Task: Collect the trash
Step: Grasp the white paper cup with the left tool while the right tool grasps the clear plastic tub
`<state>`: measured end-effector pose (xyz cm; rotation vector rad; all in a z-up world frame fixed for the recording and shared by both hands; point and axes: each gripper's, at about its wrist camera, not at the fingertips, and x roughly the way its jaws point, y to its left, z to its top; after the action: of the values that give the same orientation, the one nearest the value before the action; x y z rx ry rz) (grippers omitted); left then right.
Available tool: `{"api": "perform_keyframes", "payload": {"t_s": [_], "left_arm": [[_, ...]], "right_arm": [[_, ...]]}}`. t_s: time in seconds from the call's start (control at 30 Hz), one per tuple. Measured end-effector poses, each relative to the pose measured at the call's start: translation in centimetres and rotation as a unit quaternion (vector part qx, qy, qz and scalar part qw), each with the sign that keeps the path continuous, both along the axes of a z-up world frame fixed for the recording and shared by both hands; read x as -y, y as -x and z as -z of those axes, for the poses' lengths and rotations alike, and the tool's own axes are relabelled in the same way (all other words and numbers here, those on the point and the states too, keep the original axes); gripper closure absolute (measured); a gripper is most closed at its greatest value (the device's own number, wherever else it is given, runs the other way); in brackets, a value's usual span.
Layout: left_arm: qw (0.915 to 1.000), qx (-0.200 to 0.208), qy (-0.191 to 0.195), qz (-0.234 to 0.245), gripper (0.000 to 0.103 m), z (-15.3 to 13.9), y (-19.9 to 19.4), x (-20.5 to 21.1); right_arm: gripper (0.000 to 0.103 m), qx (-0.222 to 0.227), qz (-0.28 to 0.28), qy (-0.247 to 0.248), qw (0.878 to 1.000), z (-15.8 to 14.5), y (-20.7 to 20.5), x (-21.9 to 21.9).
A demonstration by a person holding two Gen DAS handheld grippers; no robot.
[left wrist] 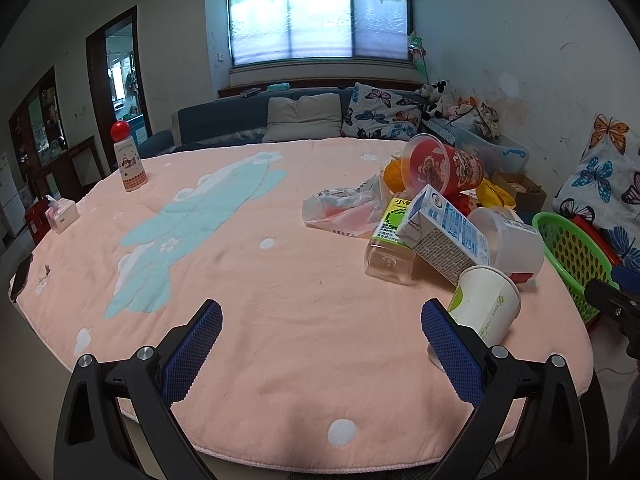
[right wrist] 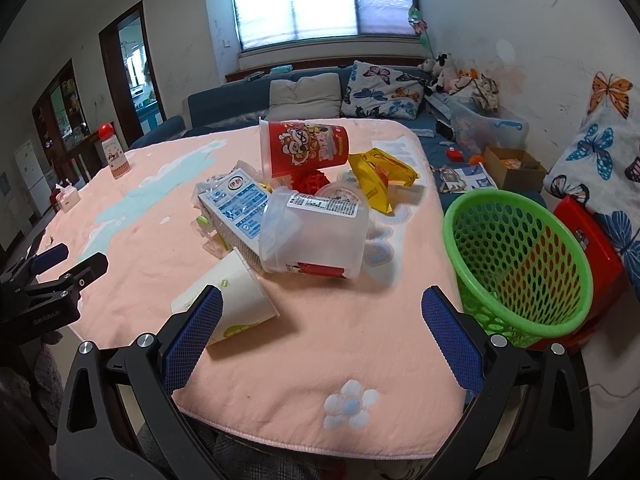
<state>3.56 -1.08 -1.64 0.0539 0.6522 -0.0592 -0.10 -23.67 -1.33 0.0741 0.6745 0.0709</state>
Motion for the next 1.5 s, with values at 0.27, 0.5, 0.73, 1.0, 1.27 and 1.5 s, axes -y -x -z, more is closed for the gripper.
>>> {"api": "perform_keyframes", "payload": {"t_s": [0.27, 0.5, 0.73, 1.0, 1.27, 1.5], "left_arm": [[0.999, -0.009, 0.004, 0.044, 0.006, 0.2, -0.9, 1.1], [0.9889, -0.034, 0.014, 0.144, 0.006, 0.7, -1.6, 3.7], [0.9663, -0.057, -0.008, 0.251, 0.006, 1.9, -1.8, 7.7], [0.9539, -0.094, -0.019, 0.284, 0.006, 4.0, -4.3, 10.8], [0.9472, -0.123, -0.014, 0.296, 0.007, 5.5, -5.9, 11.5], [0.9423, -0.14, -0.002, 0.304, 0.026, 6.2, -6.6, 11.8]], "right_arm": [[0.005, -0.015, -0.044, 0.008, 0.999, 0.2, -2.2, 0.5], [0.005, -0.032, -0.103, 0.032, 0.994, 0.2, -4.8, 1.2], [0.005, -0.042, -0.157, 0.05, 0.985, 0.6, -6.2, 1.7], [0.005, -0.051, -0.222, 0.089, 0.97, 1.0, -7.7, 2.0], [0.005, -0.071, -0.268, 0.102, 0.955, 1.6, -10.0, 2.7], [0.005, -0.089, -0.328, 0.129, 0.932, 2.4, -12.2, 1.8]]}}
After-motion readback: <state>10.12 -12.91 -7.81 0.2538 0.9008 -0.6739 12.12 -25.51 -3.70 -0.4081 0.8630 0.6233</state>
